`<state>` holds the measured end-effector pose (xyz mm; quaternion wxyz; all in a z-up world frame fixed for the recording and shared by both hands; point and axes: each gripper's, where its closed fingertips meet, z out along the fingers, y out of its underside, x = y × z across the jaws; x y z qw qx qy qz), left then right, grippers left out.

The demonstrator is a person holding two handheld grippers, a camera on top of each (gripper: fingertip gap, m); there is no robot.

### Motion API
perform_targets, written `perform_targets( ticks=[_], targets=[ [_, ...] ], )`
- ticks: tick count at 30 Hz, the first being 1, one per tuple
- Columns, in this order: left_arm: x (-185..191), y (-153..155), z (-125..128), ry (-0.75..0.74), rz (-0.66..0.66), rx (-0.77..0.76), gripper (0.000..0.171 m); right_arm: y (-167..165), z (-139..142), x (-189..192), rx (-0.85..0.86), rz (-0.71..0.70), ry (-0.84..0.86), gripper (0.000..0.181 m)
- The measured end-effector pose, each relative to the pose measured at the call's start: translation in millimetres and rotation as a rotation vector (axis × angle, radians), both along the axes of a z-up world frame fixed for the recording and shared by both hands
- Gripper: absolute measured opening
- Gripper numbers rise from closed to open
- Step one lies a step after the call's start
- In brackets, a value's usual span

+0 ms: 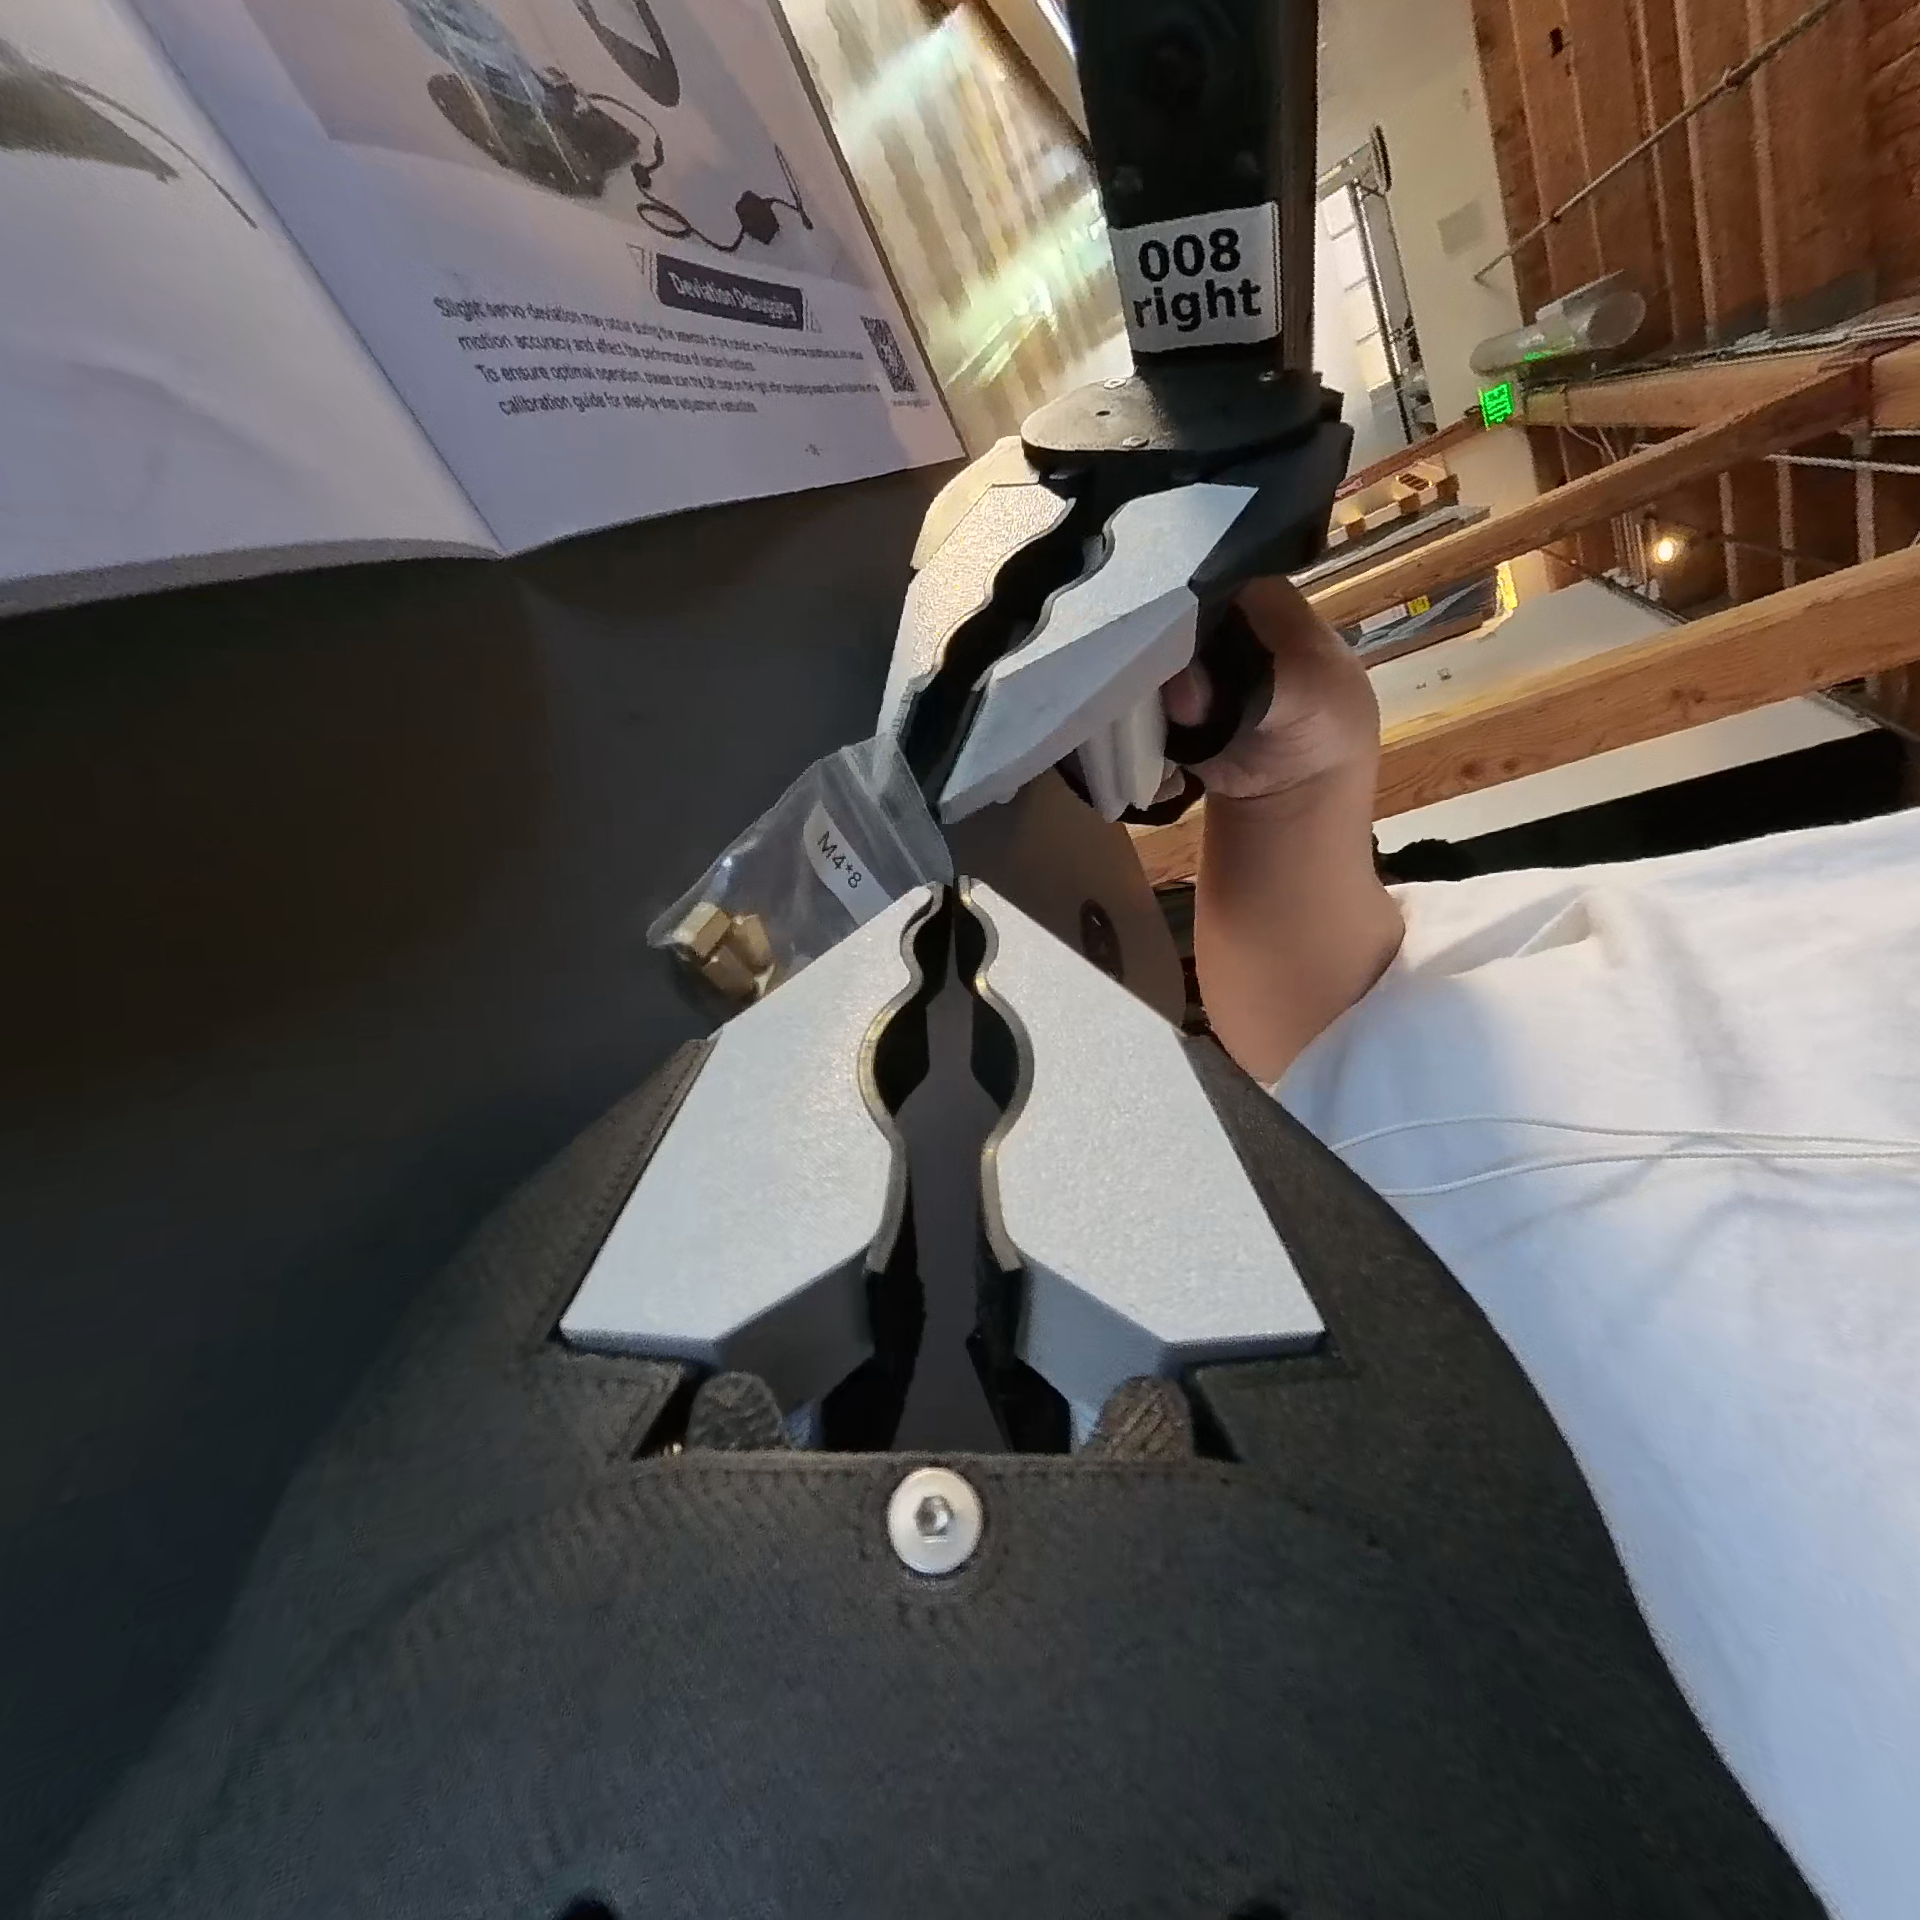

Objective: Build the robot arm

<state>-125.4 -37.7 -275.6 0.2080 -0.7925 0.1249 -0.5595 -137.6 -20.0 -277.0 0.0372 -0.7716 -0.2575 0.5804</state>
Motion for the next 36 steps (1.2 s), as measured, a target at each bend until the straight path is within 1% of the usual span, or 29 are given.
perform_targets(
  ticks=[13, 19, 36],
  targets=[
    [1.5, -1.6, -3.9, 0.046, -0.009, 0.02, 0.0, -3.0, -10.6, 2.3, 0.048, 0.012, -0.105, 0.002],
    [1.7, -1.8, -3.4, 0.035, -0.011, 0.009, 0.0, -2.9, -2.8, -1.1, 0.001, -0.011, -0.042, 0.009],
    [2.5, -3.5, -3.2, 0.022, -0.027, -0.009, 0.0, -5.6, -9.4, -1.5, 0.042, 0.021, -0.092, 0.004]
  ],
)
